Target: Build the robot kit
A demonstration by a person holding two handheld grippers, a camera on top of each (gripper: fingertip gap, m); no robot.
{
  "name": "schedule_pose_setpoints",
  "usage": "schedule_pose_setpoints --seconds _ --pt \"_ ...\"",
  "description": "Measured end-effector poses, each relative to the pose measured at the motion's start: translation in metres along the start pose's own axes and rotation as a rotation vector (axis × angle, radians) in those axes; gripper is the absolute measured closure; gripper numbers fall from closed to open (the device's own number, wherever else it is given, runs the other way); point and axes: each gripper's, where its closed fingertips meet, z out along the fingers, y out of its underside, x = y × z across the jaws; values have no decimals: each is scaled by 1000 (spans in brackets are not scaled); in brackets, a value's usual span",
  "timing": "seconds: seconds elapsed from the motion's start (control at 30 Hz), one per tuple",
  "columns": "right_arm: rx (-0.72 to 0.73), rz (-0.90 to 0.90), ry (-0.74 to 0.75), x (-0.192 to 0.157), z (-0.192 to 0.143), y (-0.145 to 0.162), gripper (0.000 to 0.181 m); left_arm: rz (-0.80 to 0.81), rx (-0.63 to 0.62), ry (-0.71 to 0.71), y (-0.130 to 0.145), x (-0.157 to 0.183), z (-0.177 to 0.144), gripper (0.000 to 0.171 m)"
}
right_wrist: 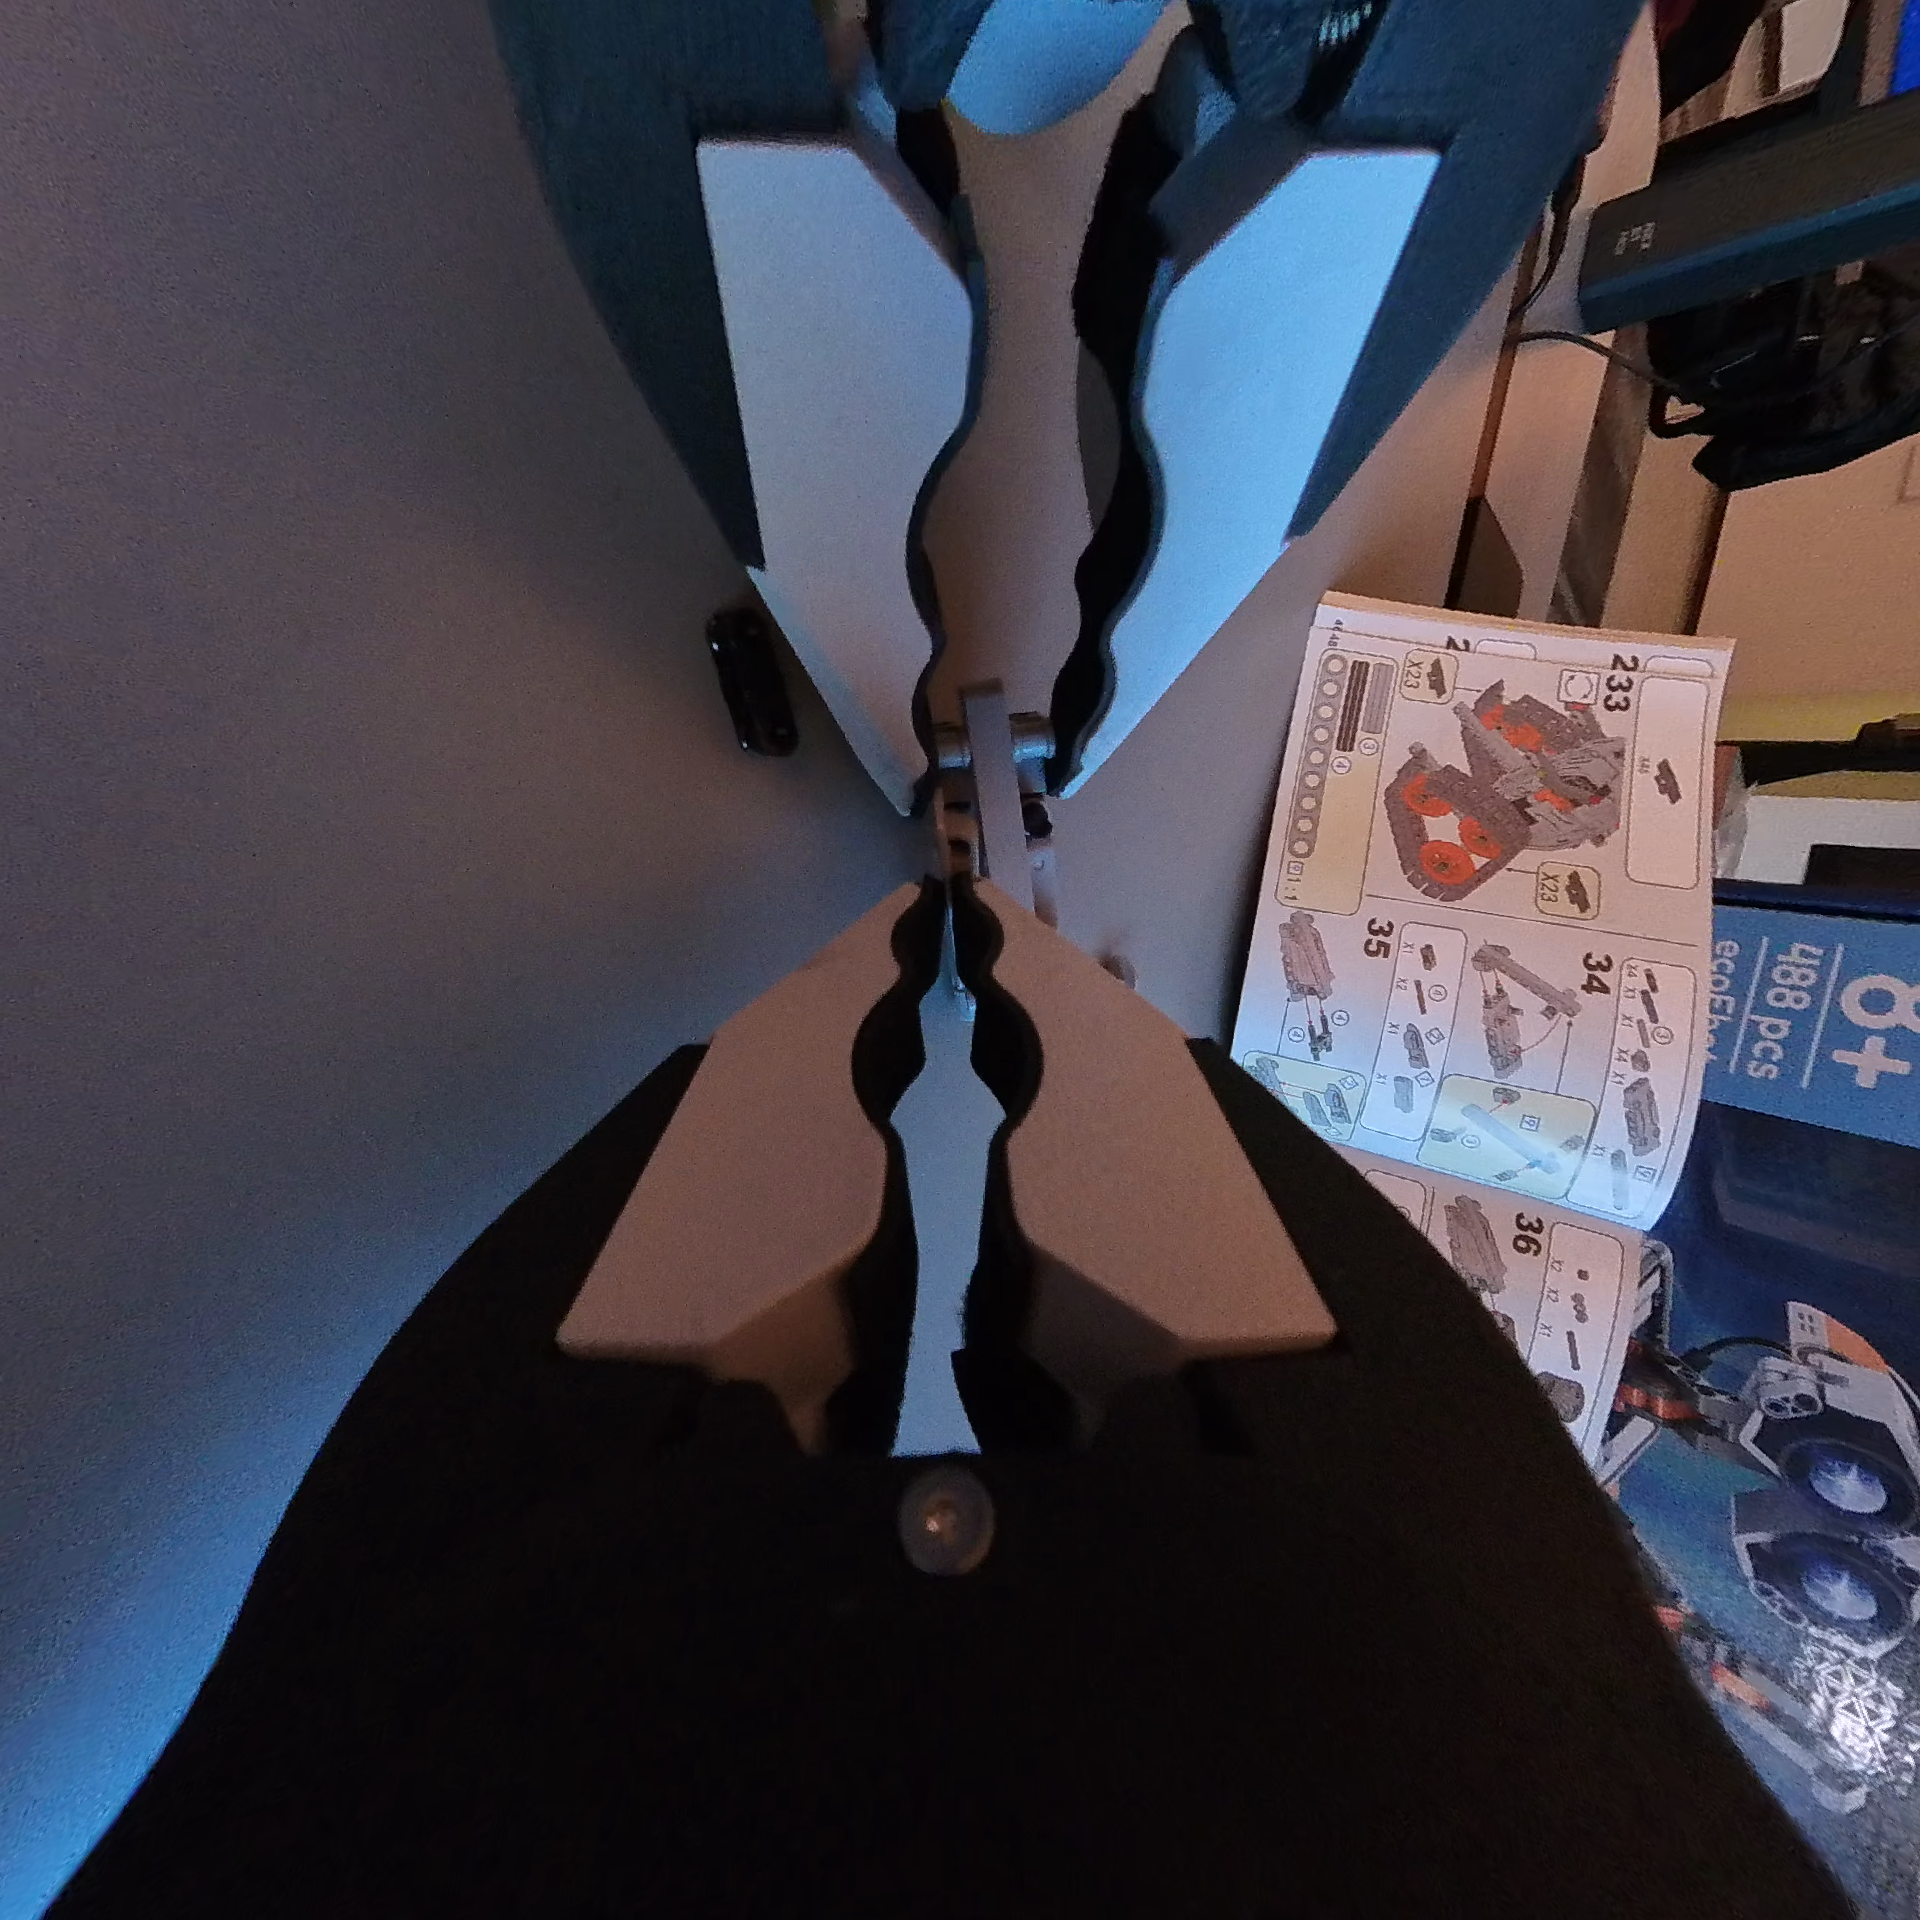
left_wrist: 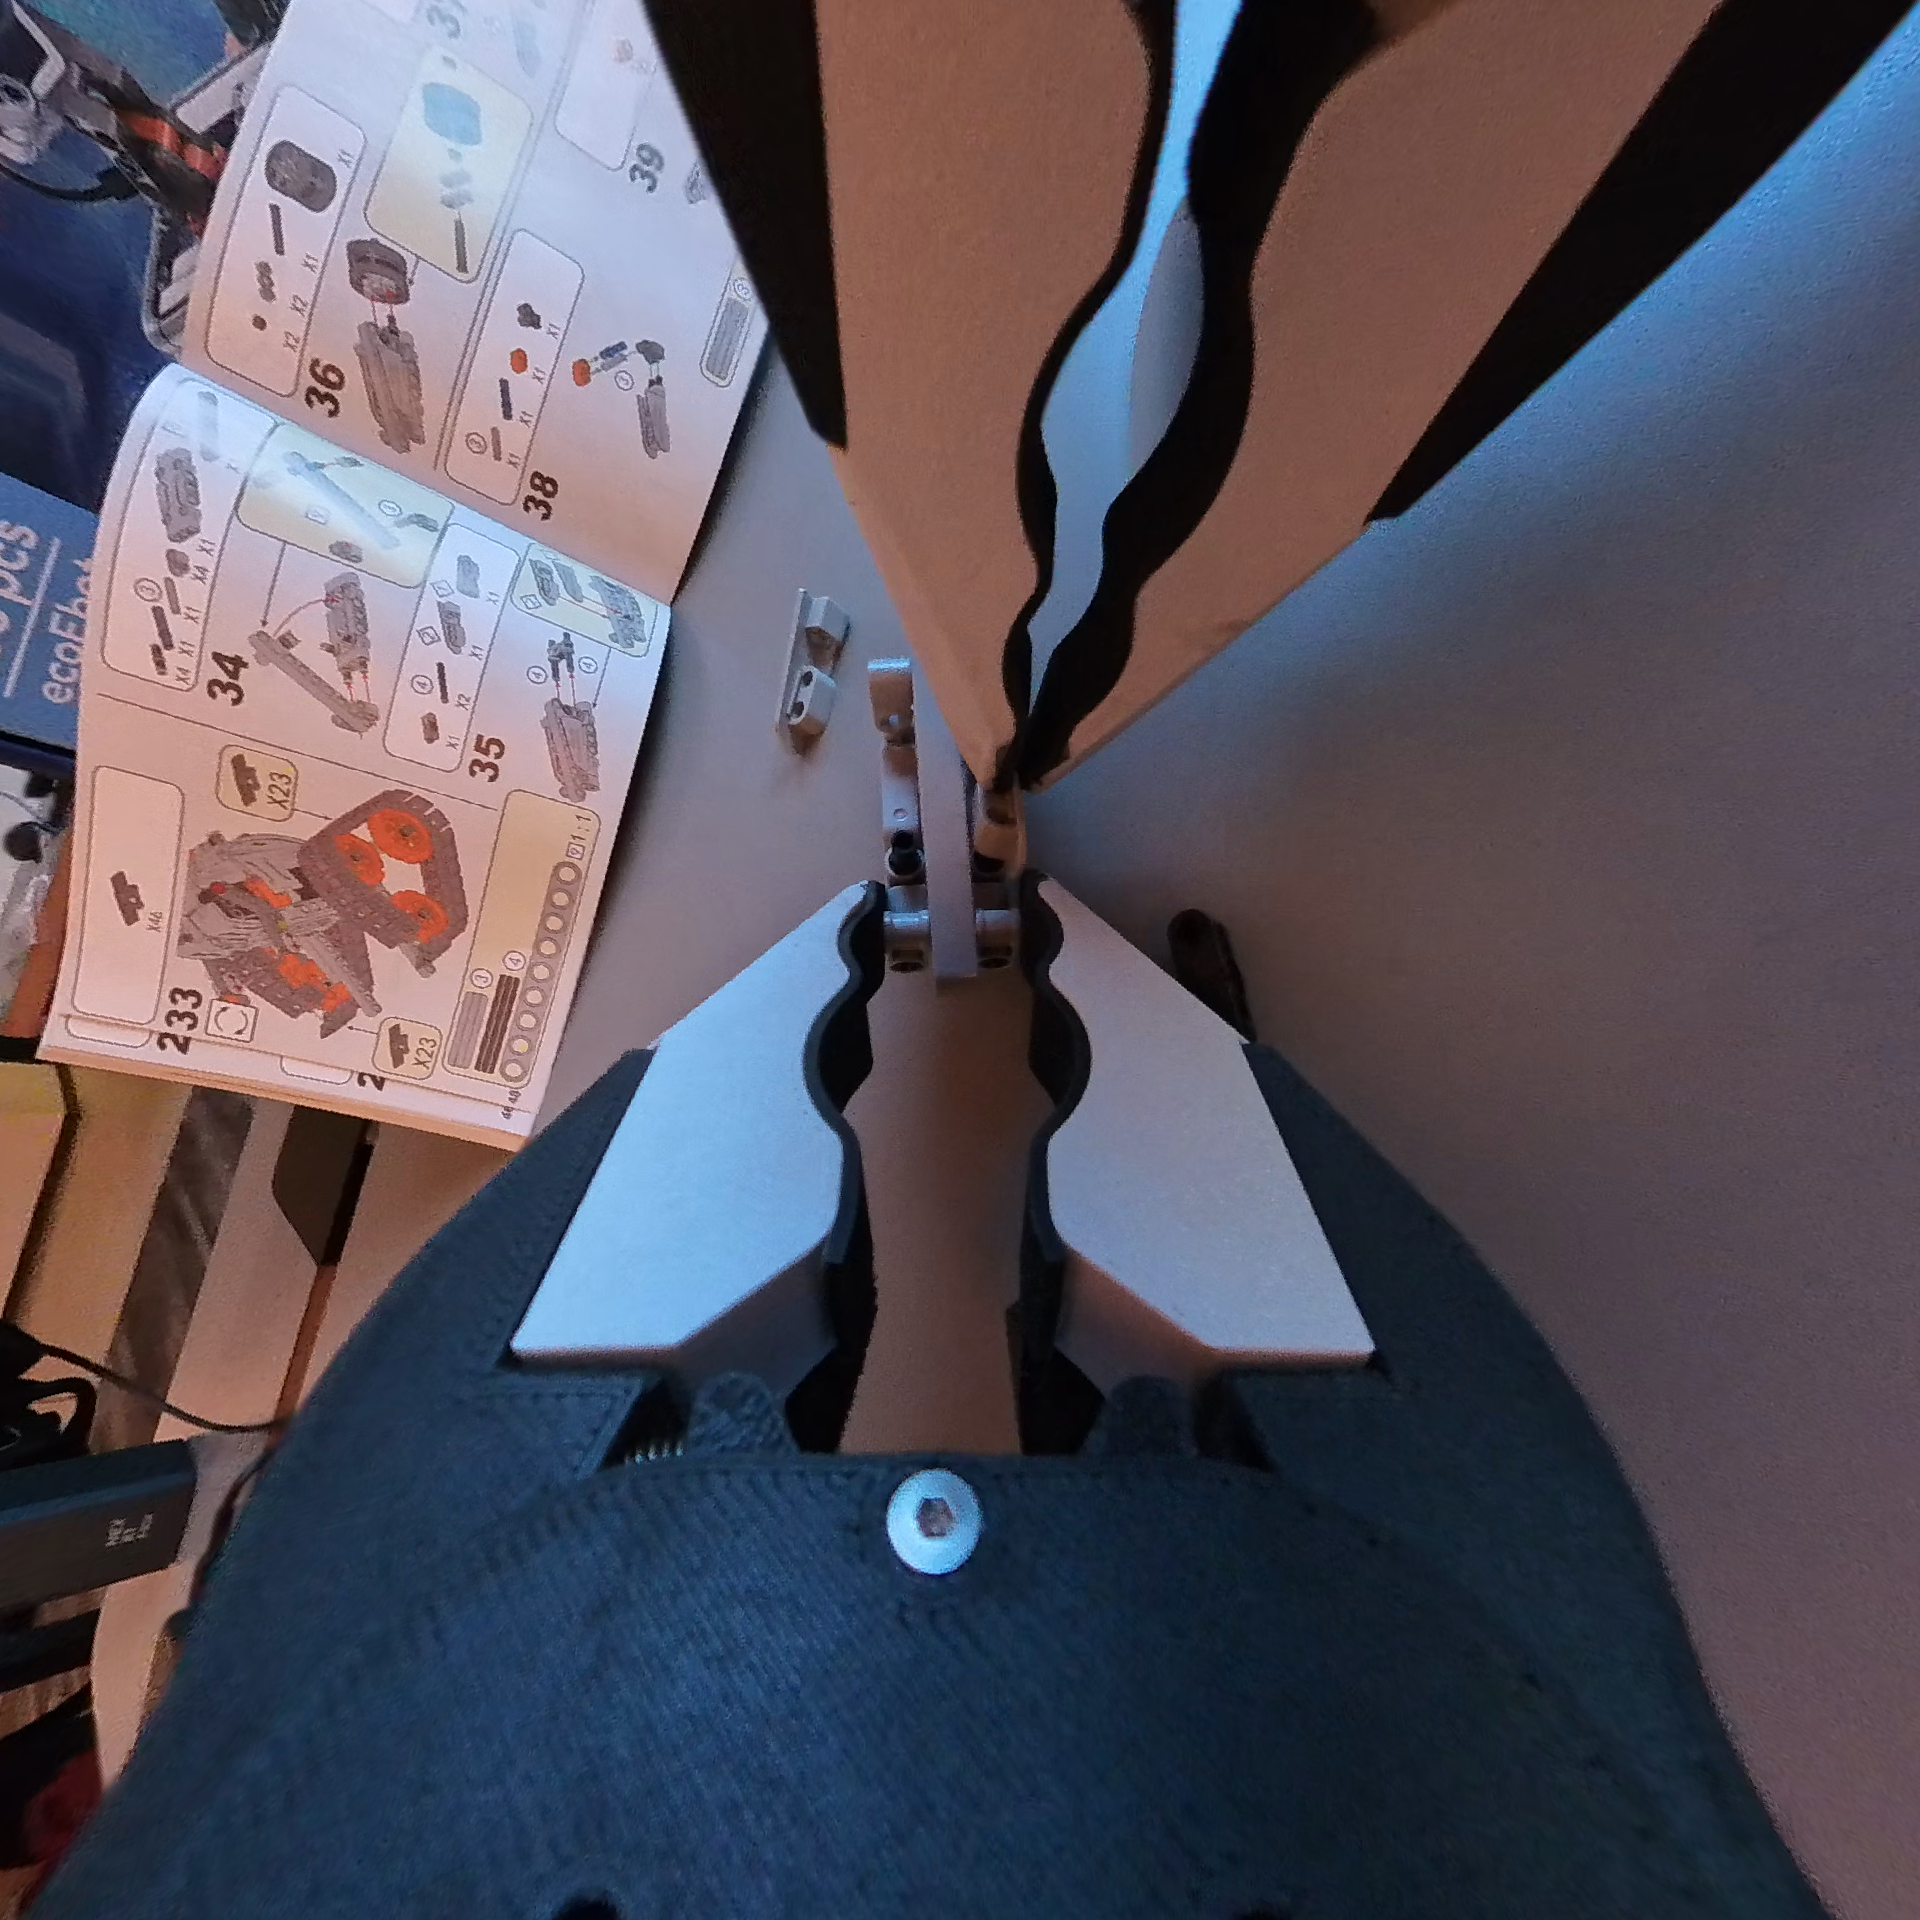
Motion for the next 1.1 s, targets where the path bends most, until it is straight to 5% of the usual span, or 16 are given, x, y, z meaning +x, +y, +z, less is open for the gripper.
schedule_pose_setpoints --seconds 0.7,0.83,1.1 --pt "37 -100 135 0 14 9 179 -197 109 119 -7 0 -4 141" --pt "62 -150 192 2 17 10 179 -255 82 144 -3 -1 -4 128" --pt "88 -190 226 3 18 10 179 -640 44 240 -6 -14 0 121"
